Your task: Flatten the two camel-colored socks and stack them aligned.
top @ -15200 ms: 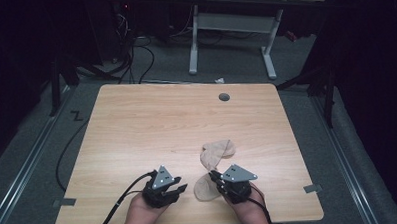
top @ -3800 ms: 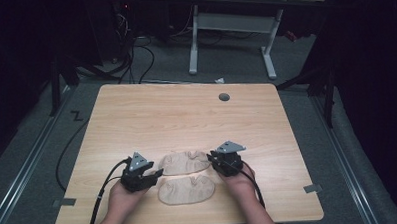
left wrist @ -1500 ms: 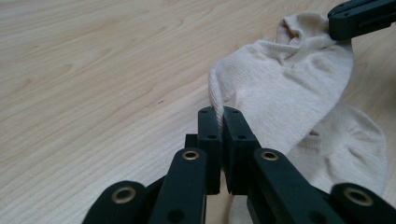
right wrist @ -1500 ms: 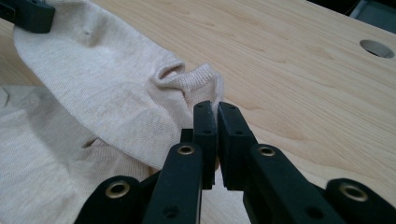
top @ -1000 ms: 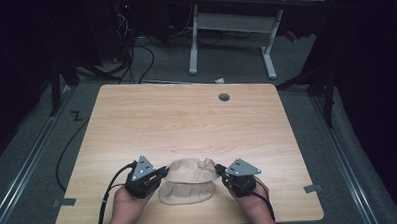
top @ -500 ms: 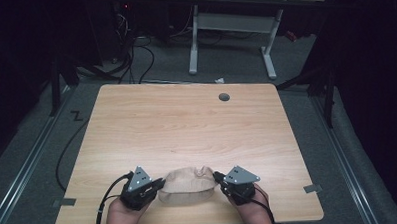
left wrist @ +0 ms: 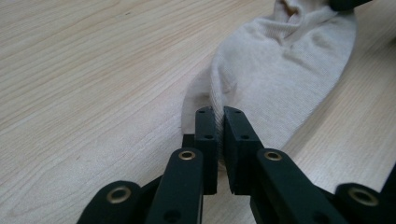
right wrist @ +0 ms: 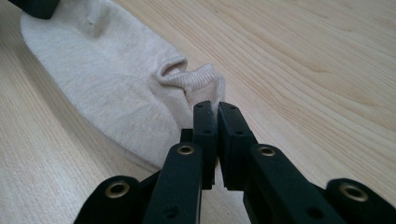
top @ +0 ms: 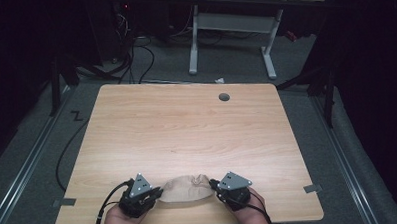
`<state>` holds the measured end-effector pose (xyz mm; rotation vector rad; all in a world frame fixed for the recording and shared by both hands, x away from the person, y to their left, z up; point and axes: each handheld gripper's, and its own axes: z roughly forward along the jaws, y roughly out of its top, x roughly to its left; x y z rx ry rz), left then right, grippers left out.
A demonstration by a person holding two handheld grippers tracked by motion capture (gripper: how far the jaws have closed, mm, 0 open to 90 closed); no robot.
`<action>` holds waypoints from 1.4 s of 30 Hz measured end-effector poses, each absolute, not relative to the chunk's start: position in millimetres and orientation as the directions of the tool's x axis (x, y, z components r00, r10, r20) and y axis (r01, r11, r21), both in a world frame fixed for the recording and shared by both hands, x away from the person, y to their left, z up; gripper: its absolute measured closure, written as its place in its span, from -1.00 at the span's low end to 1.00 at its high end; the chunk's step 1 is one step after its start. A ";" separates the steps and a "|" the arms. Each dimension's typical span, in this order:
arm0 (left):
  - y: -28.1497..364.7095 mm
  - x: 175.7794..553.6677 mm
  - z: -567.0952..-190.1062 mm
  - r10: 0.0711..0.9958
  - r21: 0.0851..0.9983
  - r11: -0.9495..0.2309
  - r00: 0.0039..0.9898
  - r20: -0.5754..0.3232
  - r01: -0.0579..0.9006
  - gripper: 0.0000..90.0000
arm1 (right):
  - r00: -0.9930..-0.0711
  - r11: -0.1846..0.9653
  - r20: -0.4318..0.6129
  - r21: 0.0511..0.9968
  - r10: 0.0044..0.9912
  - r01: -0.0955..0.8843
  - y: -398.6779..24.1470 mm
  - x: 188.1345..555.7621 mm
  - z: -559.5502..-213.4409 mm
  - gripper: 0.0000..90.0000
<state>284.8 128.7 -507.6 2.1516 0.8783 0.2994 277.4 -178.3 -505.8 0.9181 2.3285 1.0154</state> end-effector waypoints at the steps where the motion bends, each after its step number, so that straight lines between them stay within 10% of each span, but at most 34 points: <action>1: 128.4 284.9 -508.2 0.674 0.736 -0.464 0.736 -0.067 0.492 0.87 | -0.685 0.512 -0.124 0.761 0.718 0.399 -178.6 277.7 -506.0 0.91; 11: 122.8 286.8 -517.4 0.668 0.691 -0.520 0.743 -0.038 0.502 0.78 | -0.697 0.529 -0.097 0.727 0.710 0.437 -178.7 284.3 -514.5 0.87; 24: 125.5 289.6 -507.9 0.681 0.737 -0.481 0.732 -0.027 0.475 0.13 | -0.684 0.488 -0.062 0.747 0.727 0.451 -180.9 286.6 -512.2 0.56; 42: 173.7 329.4 -498.3 0.772 0.807 -0.345 0.634 -0.047 0.480 0.05 | -0.546 0.368 -0.070 0.809 0.835 0.459 -227.3 305.8 -503.9 0.28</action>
